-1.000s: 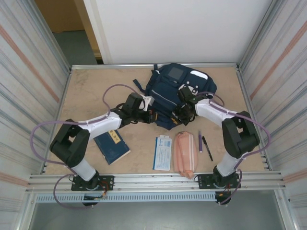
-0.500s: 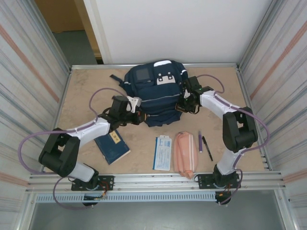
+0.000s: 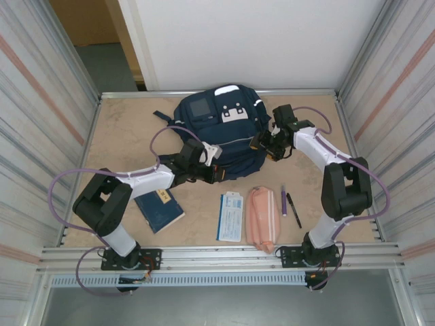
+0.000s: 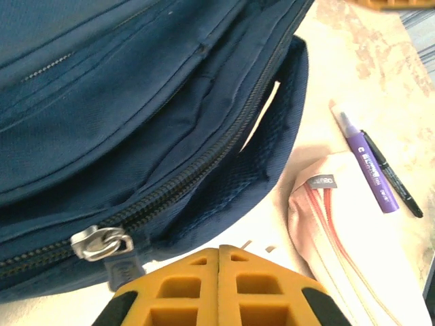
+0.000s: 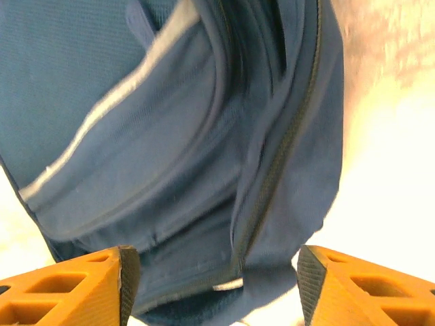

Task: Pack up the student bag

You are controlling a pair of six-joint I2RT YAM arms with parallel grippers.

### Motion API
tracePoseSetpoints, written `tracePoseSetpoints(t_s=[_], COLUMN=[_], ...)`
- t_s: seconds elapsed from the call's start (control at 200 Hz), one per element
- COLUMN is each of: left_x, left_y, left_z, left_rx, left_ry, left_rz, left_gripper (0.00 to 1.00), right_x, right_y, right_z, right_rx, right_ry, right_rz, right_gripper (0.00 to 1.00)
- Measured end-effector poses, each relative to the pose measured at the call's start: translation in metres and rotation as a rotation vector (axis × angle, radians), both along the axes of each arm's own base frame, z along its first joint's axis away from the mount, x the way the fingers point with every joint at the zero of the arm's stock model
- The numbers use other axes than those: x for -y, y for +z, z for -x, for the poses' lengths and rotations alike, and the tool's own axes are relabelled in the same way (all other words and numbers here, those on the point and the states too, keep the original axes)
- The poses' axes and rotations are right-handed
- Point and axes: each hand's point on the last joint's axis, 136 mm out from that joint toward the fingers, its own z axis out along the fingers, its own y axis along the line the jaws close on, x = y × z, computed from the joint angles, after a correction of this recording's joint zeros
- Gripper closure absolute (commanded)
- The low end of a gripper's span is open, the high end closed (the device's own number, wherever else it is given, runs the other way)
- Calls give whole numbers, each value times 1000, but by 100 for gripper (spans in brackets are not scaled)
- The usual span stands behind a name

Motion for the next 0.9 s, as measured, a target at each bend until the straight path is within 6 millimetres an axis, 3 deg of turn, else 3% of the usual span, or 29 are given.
tracePoseSetpoints(t_s=[0.045,0.155,0.286,0.406,0.501,0.692,0.902], left_x=[0,-7,-23,-30,-32,-30,-23], left_y=[1,1,11,24,24,-3,-26], left_z=[-1,-4,-10,-10,-11,-10,-8], left_rx=[2,0,35,82,79,7,-55], left_ry=[-1,12,51,64,55,22,-4], left_rz=[1,-7,-33,-37,-30,-26,-27], left_gripper=[100,71,51,47,45,42,34], right_x=[-4,-17,-27,-32,-38,-51,-53], right_y=[2,11,14,16,19,28,20], right_z=[9,20,25,25,25,23,17], right_rx=[-11,-7,-7,3,15,54,52], right_ry=[-9,-3,18,26,27,28,6], right_rz=[6,-3,-12,-23,-34,-64,-72], right_gripper=[34,34,33,28,28,30,33])
